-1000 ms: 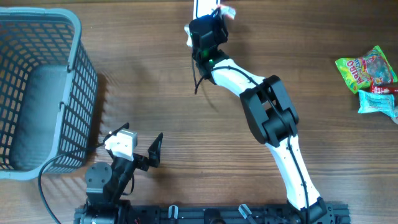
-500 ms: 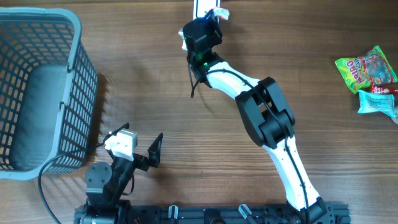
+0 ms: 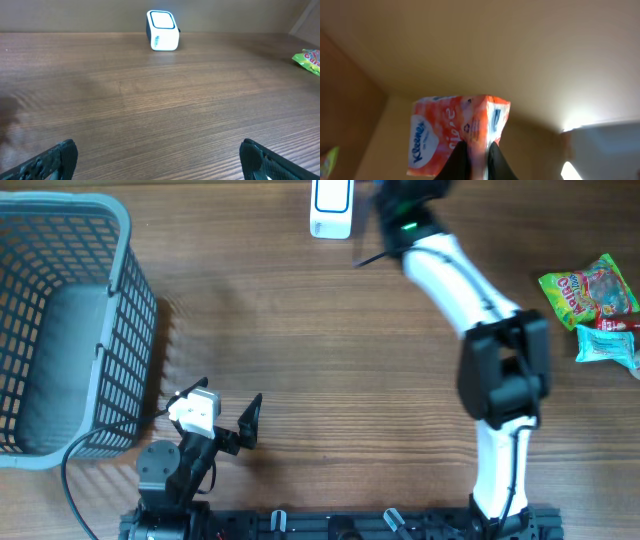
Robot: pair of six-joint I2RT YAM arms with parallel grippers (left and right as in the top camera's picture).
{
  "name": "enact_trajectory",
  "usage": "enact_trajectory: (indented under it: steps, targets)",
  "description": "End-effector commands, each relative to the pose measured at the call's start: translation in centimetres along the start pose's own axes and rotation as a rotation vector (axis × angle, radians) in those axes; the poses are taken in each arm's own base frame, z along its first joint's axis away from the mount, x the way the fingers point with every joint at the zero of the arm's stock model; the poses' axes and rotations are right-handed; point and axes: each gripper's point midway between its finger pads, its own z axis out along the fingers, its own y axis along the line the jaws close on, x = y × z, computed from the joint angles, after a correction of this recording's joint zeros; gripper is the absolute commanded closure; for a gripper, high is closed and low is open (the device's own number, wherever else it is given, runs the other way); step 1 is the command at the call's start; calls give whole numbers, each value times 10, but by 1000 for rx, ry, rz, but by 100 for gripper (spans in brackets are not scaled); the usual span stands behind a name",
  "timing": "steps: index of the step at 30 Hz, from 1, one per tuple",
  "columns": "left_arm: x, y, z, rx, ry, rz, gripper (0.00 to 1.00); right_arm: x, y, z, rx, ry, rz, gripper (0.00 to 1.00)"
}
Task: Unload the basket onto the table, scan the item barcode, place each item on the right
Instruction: 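Carry the Kleenex box to the right edge beside the Haribo bag and release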
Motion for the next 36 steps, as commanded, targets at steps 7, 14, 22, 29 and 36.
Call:
enact_trajectory:
  steps: [7,14,22,29,36]
  targets:
    - [1,-3,0,17,-2,-7,0,172,242,114,-755,324,638,96]
    - [1,-3,0,17,-2,-7,0,113,288,75,-1176,96,974,96]
    - [1,-3,0,17,-2,-7,0,172,281,50,-1184,469,1119,21]
    - [1,-3,0,17,-2,-7,0,189,-10,-79,-1277,-295,1687,0]
    - [1,-3,0,17,-2,-7,0,311,-130,-226,-910,-659,1840,0]
